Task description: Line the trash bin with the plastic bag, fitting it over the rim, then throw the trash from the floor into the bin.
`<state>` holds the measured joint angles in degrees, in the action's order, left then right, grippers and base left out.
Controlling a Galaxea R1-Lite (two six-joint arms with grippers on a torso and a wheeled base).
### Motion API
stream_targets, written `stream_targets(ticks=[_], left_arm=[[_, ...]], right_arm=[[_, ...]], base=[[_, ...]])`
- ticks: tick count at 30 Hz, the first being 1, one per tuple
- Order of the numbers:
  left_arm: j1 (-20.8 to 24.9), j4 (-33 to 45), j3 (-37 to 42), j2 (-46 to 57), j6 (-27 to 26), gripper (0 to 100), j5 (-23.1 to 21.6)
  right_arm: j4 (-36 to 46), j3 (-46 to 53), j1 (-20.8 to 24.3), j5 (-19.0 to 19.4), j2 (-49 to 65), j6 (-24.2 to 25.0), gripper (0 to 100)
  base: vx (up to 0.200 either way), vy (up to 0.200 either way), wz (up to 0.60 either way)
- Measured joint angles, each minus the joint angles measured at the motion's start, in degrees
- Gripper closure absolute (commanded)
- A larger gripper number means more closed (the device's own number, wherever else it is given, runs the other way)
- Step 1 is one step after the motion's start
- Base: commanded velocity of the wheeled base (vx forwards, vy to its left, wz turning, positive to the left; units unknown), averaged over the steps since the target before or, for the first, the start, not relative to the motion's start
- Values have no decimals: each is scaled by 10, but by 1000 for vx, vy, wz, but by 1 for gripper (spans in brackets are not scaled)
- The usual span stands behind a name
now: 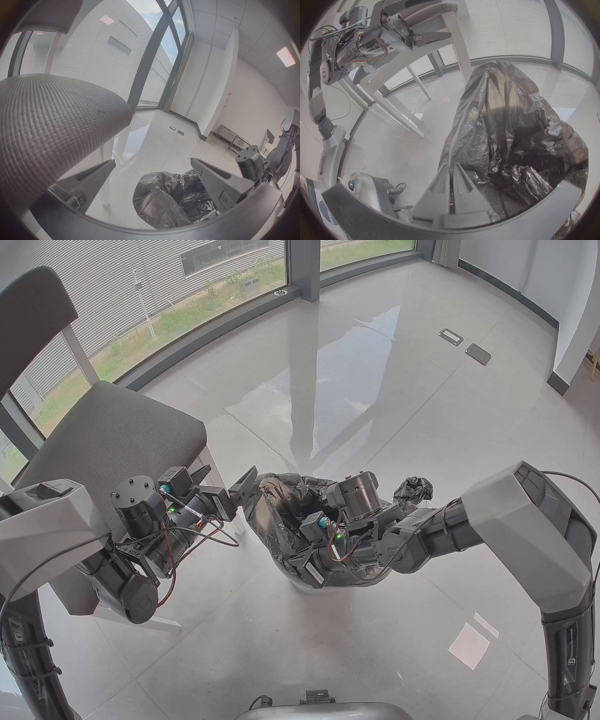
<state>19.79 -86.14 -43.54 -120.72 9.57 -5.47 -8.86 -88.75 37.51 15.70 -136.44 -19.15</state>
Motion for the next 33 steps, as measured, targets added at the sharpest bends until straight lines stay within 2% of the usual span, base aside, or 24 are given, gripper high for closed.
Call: stream_targets(ticks=[6, 10, 26, 27, 33], left_arm=[[0, 0, 10, 7, 0, 0, 0], [-2, -1, 14, 10, 0, 0, 0], [-8, -13, 20, 14, 1, 0, 0], [-9, -13, 21, 14, 1, 0, 0], [-8, -13, 26, 17, 1, 0, 0]], right_arm=[[0, 5, 26, -10, 10, 12, 100], [-2, 6, 38, -12, 12, 44, 100], [-4, 1, 66, -12, 22, 59, 100], [-4, 2, 65, -12, 25, 60, 0], [-2, 13, 55, -12, 40, 55, 0]], base=[[0, 0, 0], [0, 0, 0], [0, 0, 0], [0, 0, 0], [0, 0, 0]])
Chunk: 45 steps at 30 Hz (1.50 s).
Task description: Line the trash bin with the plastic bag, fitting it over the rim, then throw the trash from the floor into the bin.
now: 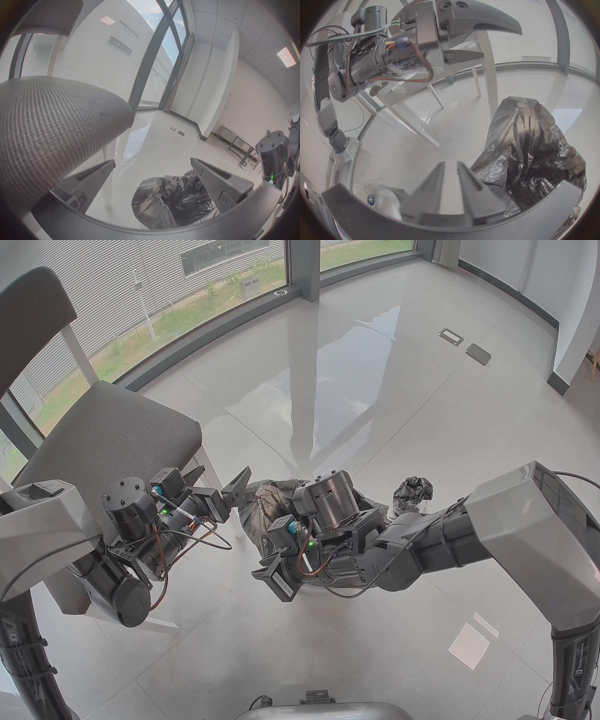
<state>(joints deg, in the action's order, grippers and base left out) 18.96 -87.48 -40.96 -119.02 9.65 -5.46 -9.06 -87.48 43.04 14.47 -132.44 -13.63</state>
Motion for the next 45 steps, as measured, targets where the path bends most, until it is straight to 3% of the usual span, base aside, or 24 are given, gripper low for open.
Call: stream_targets(ticks=[20, 21, 39, 45], left_arm=[[2, 0, 1, 4, 0, 0, 0], [3, 0, 1, 4, 0, 0, 0], [2, -2, 3, 4, 0, 0, 0], [1, -2, 4, 4, 0, 0, 0]], right_arm=[[2, -3, -40, -2, -38, -72, 0], [2, -3, -40, -2, -39, -74, 100], [3, -7, -44, -2, -47, -76, 100], [2, -7, -40, 6, -45, -12, 100]], base=[[0, 0, 0], [0, 0, 0], [0, 0, 0], [0, 0, 0]])
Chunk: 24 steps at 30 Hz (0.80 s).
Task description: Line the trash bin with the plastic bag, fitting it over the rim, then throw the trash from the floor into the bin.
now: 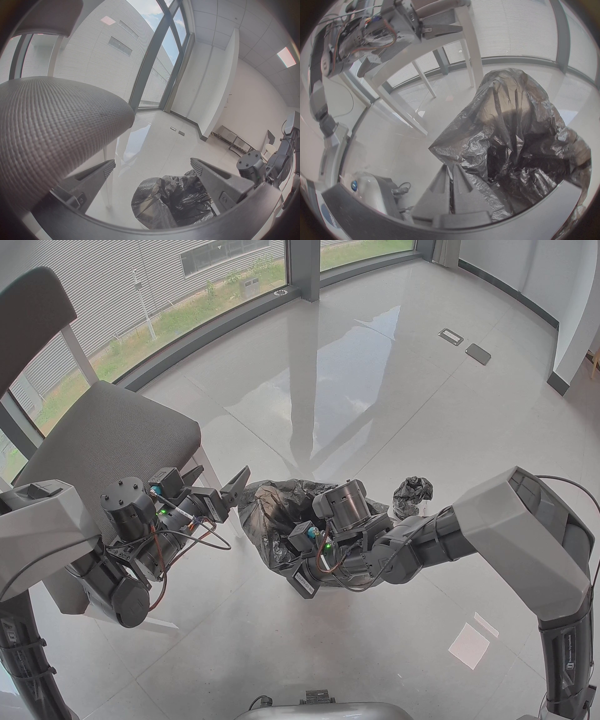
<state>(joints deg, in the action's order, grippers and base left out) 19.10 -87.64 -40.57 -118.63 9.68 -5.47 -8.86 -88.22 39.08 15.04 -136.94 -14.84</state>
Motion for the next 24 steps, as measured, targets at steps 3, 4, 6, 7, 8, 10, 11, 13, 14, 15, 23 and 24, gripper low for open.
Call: stream_targets(ticks=[3, 4, 6, 7, 8, 10, 11, 13, 14, 15, 23, 24], left_arm=[[0, 0, 0, 0, 2, 0, 0], [0, 0, 1, 1, 3, 0, 0], [0, 0, 2, 2, 5, 0, 0], [0, 0, 3, 2, 5, 0, 0], [-1, 0, 4, 3, 6, 0, 0], [-1, 0, 6, 4, 6, 0, 0], [-1, 0, 6, 5, 7, 0, 0], [-1, 0, 7, 5, 7, 0, 0], [-1, 0, 7, 5, 7, 0, 0], [-1, 0, 8, 6, 7, 0, 0], [-5, -14, 12, 5, 7, 0, 0], [-5, -14, 12, 5, 7, 0, 0]], right_arm=[[-1, -2, 7, 12, 1, 34, 100], [-1, -3, 9, 20, 1, 47, 100], [-1, -7, 13, 37, 3, 77, 100], [-1, -9, 16, 43, 4, 87, 100], [-2, -10, 19, 49, 6, 100, 100], [-1, -13, 24, 56, 10, 113, 100], [-1, -14, 26, 56, 11, 113, 100], [-1, -14, 28, 57, 12, 112, 100], [-1, -14, 29, 57, 12, 110, 100], [-2, -14, 30, 57, 12, 107, 100], [0, -10, 20, 55, 8, 47, 0], [1, -9, 18, 55, 8, 42, 0]], base=[[0, 0, 0], [0, 0, 0], [0, 0, 0], [0, 0, 0], [0, 0, 0], [0, 0, 0], [0, 0, 0], [0, 0, 0], [0, 0, 0], [0, 0, 0], [0, 0, 0], [0, 0, 0]])
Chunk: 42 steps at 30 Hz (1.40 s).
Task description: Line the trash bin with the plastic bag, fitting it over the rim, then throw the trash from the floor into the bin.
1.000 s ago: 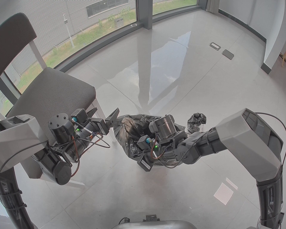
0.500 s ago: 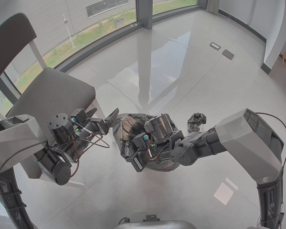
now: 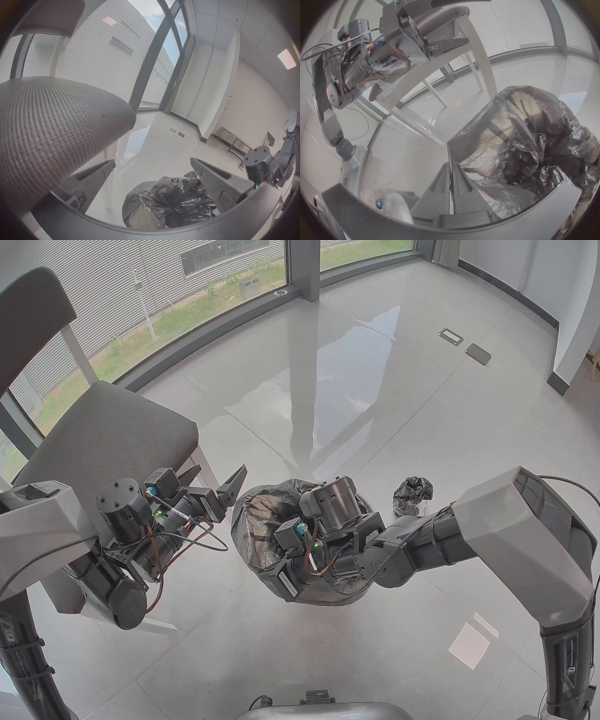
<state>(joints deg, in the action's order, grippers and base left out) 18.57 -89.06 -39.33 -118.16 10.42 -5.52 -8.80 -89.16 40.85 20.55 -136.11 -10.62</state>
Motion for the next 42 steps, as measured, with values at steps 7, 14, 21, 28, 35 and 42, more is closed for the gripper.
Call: stream_targets(ticks=[7, 14, 21, 28, 35, 42], left_arm=[[-4, 0, 1, -2, 0, 0, 0], [-8, 0, 4, -2, 6, 0, 0], [-7, 1, 5, -2, 7, 0, 0], [-7, 1, 5, -1, 7, 0, 0], [-7, 1, 4, -2, 7, 0, 0], [-10, 0, 4, -3, 7, 0, 0]], right_arm=[[-3, 2, -6, -4, 6, -8, 0], [-3, -1, -38, -30, 36, -25, 0], [-1, -7, -85, -69, 52, -110, 0], [5, -10, -113, -76, 49, -158, 0], [34, -17, -134, -93, 33, -192, 0], [44, -35, -137, -98, 16, -206, 100]], base=[[0, 0, 0], [0, 0, 0], [0, 0, 0], [0, 0, 0], [0, 0, 0], [0, 0, 0]])
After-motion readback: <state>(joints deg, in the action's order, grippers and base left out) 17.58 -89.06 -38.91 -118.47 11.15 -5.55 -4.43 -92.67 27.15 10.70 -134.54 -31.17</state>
